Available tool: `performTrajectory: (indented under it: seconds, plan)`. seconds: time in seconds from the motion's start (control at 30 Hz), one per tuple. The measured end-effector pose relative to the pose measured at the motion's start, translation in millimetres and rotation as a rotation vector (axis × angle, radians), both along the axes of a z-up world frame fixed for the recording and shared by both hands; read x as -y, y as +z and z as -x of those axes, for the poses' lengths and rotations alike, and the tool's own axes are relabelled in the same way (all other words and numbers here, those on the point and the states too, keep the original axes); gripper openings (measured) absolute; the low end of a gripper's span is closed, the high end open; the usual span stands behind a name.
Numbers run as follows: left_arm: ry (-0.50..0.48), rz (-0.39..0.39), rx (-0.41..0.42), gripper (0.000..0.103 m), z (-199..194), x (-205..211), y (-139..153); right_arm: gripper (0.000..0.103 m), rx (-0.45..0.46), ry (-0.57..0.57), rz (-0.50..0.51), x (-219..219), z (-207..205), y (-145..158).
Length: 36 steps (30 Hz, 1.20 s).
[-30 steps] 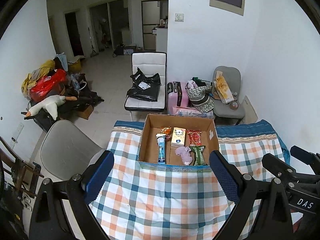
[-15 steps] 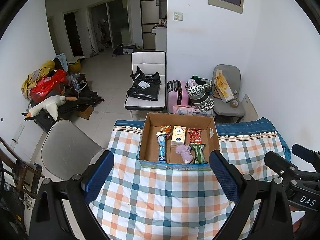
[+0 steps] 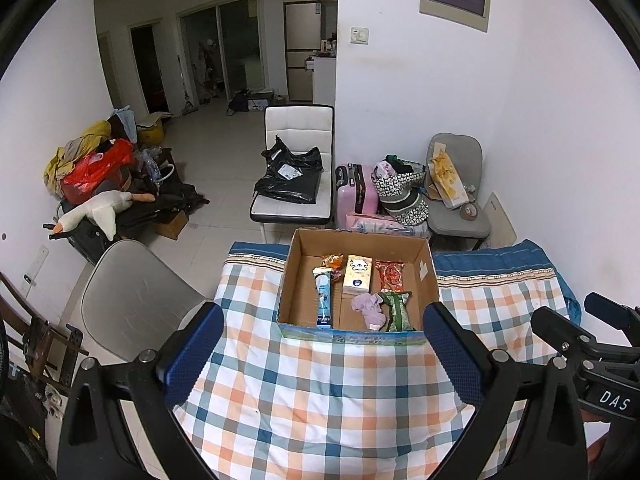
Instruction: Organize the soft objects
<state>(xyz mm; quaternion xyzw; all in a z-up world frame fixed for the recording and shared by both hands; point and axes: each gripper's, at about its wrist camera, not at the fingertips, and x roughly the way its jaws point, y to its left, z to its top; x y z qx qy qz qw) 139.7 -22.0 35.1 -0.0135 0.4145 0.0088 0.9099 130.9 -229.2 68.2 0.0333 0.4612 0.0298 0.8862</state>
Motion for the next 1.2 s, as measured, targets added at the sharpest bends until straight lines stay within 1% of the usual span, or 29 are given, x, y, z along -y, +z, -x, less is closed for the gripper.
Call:
performTrajectory:
  seconds: [0.37,0.7,1.2]
  plan:
    - [-0.001,0.001,0.002,0.102,-1.0,-0.1,-0.4,0.100,0.000,-0.009,0.003,0.3,-4.4,1.6]
    - [0.032,0.007,0.016,0.102,0.8,-5.3,0.6,0.100,0.000,-0.015,0.006,0.7,-3.8,2.5]
    - [0.027,0.002,0.013,0.103,1.1,-0.7,-1.3,0.100,-0.001,-0.014,0.007,0.2,-4.4,2.1]
